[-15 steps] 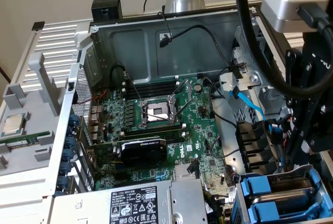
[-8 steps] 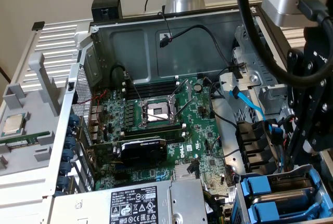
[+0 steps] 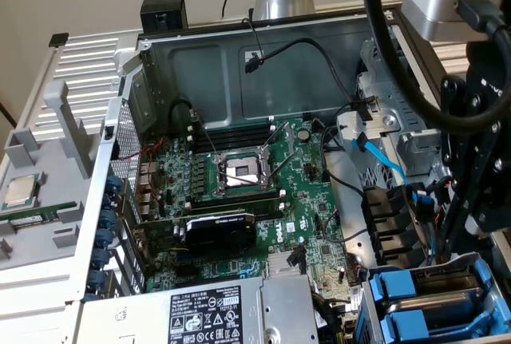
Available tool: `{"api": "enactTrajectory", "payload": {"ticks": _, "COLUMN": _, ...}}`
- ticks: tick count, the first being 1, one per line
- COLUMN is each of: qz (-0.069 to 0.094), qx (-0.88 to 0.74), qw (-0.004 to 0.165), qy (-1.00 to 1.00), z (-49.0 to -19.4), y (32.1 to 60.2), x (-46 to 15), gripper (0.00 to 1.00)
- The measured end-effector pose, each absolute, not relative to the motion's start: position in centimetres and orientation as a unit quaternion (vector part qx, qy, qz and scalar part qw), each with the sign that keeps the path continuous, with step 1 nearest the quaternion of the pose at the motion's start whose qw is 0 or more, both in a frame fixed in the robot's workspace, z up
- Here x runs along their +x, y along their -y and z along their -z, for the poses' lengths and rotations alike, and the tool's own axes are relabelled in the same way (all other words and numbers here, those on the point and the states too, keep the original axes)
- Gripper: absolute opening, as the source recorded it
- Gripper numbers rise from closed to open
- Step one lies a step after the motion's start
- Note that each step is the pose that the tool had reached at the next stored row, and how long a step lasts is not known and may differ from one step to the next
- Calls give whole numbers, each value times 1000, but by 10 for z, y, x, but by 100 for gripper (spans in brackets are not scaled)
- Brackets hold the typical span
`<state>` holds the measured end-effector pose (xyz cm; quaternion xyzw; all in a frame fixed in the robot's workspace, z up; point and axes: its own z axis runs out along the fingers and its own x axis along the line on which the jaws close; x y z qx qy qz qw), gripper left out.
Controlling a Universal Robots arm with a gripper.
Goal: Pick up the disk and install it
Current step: 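Insert the first disk wire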
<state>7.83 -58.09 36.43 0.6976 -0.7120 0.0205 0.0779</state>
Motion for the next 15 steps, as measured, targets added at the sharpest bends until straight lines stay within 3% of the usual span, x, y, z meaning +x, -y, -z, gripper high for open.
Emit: {"api": "enactTrajectory", "payload": {"ticks": 15, "qz": -19, "qx": 676, "qw": 79, "qy": 732, "z": -363, "y": 578, "x": 77, "gripper": 16}}
